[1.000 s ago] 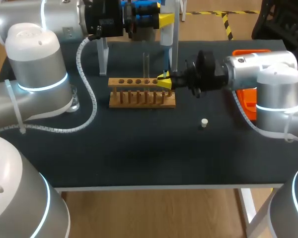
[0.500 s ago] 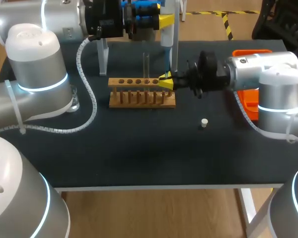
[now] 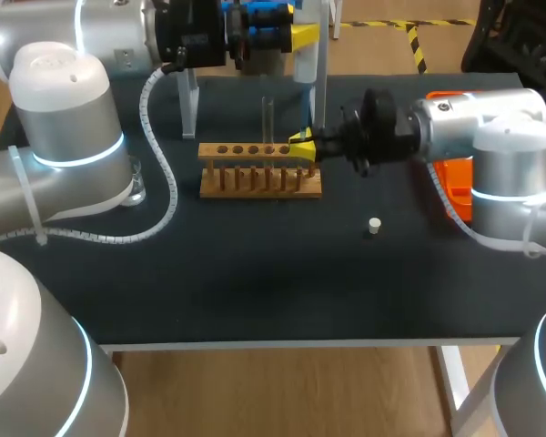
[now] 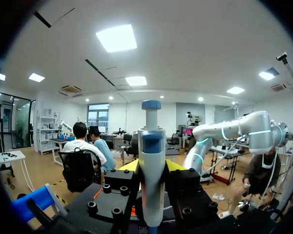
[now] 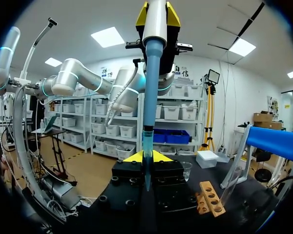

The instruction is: Invert the test tube, pick up the pipette, mount the tip to pipette, aspirate from beaker and dispense into the tube, eject the tip, return the pipette, and cap with the stopper.

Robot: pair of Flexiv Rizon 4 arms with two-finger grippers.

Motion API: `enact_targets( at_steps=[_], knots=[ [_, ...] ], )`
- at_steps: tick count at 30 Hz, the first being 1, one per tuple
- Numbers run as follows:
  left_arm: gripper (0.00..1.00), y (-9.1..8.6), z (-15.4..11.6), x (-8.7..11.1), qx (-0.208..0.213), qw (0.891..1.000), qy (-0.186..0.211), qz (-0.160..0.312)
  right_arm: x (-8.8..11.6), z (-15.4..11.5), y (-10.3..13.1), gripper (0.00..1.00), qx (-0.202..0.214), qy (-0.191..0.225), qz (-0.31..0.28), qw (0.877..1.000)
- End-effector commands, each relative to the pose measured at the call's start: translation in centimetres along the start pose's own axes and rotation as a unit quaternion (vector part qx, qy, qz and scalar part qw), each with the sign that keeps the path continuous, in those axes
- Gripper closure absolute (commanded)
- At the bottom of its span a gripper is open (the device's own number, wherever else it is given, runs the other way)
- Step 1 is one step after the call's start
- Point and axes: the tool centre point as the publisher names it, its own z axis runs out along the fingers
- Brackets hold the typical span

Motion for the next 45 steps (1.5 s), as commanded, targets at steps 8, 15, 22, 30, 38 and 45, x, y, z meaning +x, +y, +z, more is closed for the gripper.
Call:
enact_targets(
  at_steps=[8, 15, 22, 30, 38, 45],
  knots=[
    [1.00, 0.3, 0.0, 0.0, 0.001, 1.000, 0.000, 0.000, -0.3, 0.1, 1.8, 1.00, -0.004, -0.001, -0.003, 1.000],
    [1.00, 0.3, 0.0, 0.0, 0.001, 1.000, 0.000, 0.000, -0.4, 0.2, 2.5, 1.00, -0.009, -0.001, -0.008, 1.000],
    [1.00, 0.3, 0.0, 0.0, 0.001, 1.000, 0.000, 0.000, -0.1, -0.2, 1.5, 0.00, 0.002, -0.003, -0.001, 1.000],
    [1.00, 0.3, 0.0, 0.0, 0.001, 1.000, 0.000, 0.000, 0.7, -1.9, 0.2, 0.00, 0.022, -0.004, 0.006, 1.000],
    [1.00, 0.3, 0.0, 0.0, 0.001, 1.000, 0.000, 0.000, 2.0, -4.8, -1.6, 0.00, 0.048, -0.012, 0.018, 0.999],
    [1.00, 0.3, 0.0, 0.0, 0.001, 1.000, 0.000, 0.000, 2.5, -6.0, -2.3, 0.00, 0.063, -0.021, 0.021, 0.998]
  ],
)
